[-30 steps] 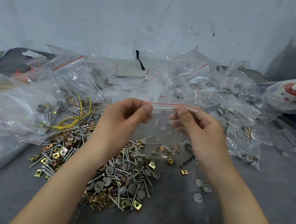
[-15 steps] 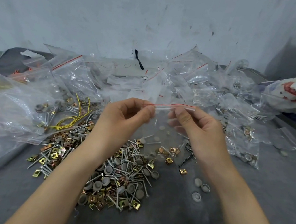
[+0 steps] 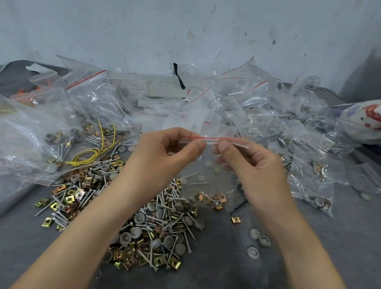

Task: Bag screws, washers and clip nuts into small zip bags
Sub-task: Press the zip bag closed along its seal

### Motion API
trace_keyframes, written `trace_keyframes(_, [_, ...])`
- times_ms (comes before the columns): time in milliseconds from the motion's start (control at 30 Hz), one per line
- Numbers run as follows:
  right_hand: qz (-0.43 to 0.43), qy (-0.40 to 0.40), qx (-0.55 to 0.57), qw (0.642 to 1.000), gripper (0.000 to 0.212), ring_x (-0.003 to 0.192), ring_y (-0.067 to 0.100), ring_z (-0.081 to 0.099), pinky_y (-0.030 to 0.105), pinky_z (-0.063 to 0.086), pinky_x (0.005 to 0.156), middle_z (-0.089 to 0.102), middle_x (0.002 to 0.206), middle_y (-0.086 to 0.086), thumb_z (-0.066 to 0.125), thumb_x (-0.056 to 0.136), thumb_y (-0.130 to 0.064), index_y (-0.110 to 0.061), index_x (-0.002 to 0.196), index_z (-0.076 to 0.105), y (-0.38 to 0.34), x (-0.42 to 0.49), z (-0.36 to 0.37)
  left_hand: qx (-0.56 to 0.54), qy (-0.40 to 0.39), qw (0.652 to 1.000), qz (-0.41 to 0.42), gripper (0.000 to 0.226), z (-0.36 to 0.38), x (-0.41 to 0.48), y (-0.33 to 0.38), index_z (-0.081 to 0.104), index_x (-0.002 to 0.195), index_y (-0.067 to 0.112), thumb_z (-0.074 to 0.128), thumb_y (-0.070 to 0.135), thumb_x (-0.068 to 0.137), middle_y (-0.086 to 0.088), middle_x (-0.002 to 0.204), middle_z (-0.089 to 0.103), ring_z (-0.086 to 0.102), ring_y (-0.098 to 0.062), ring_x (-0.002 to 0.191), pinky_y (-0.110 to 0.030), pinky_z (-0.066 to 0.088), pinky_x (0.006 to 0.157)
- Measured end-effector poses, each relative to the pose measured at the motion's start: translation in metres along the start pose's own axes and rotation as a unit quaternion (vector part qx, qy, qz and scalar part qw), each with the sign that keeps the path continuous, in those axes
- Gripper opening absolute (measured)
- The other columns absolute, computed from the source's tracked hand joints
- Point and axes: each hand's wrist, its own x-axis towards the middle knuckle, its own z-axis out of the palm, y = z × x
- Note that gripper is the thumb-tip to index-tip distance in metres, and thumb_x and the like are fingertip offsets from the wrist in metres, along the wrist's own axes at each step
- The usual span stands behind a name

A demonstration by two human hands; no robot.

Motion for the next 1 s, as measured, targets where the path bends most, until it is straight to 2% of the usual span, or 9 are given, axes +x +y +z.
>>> trace_keyframes(133, [-0.007,-0.013,-0.005,1.0,0.016,0.075,0.001,0.069,0.012,0.05,0.069,0.078,0.083,-0.005,0.071,0.079,-0.033,-0.024,0.091,0.076,0.0003,-0.0007,0.0001,-0.002,0.004,1.0,0.017,0.005,0.0009,-0.0012,0.0004,0.072,0.086,0.027,0.069,0.028,0.089,-0.001,0.079,0.073,0.063,-0.009,0.073,-0.02,0.049,0.067])
trace_keyframes(233, [-0.018,-0.032,-0.009,0.999,0.012,0.08,-0.001,0.07,0.009,0.049,0.071,0.077,0.083,-0.011,0.073,0.079,-0.031,-0.026,0.09,0.076,-0.0006,-0.0017,0.0009,-0.001,0.002,0.999,0.037,0.007,0.0044,-0.0019,0.0031,0.072,0.084,0.026,0.07,0.022,0.09,0.008,0.075,0.072,0.064,-0.004,0.07,-0.015,0.05,0.065])
trace_keyframes(333, [-0.023,-0.032,-0.011,0.999,0.012,0.082,0.001,0.071,0.01,0.05,0.074,0.078,0.086,-0.01,0.073,0.079,-0.028,-0.023,0.09,0.076,-0.0007,-0.0017,0.0012,0.016,-0.003,0.999,0.049,0.006,0.007,-0.0027,0.0041,0.072,0.086,0.029,0.07,0.023,0.09,0.014,0.077,0.074,0.067,-0.003,0.073,-0.018,0.054,0.068])
trace_keyframes(500, [-0.025,-0.011,-0.024,0.999,0.006,0.078,0.0,0.071,0.01,0.05,0.072,0.078,0.082,-0.009,0.075,0.087,-0.012,-0.017,0.089,0.076,0.0015,-0.0012,0.001,0.035,0.008,0.998,0.057,0.004,0.0076,-0.0025,0.002,0.073,0.086,0.032,0.071,0.03,0.088,0.015,0.081,0.074,0.068,-0.004,0.075,-0.017,0.054,0.069])
trace_keyframes(600, [-0.026,-0.003,-0.032,0.999,0.004,0.078,0.001,0.071,0.01,0.05,0.072,0.078,0.084,-0.008,0.075,0.087,-0.013,-0.016,0.09,0.076,0.001,-0.0005,0.0017,0.045,0.016,0.997,0.056,0.005,0.0078,-0.0013,0.0006,0.072,0.085,0.033,0.07,0.031,0.088,0.015,0.081,0.074,0.069,-0.009,0.076,-0.022,0.054,0.069])
trace_keyframes(1000, [-0.017,0.013,-0.051,0.998,0.011,0.067,-0.004,0.064,0.008,0.047,0.066,0.073,0.071,-0.014,0.073,0.09,-0.013,-0.023,0.09,0.074,0.0052,0.0005,-0.0039,0.042,0.037,0.998,0.039,0.007,0.0036,-0.0006,-0.0031,0.071,0.084,0.03,0.07,0.027,0.09,0.015,0.076,0.072,0.065,-0.001,0.071,-0.011,0.048,0.065])
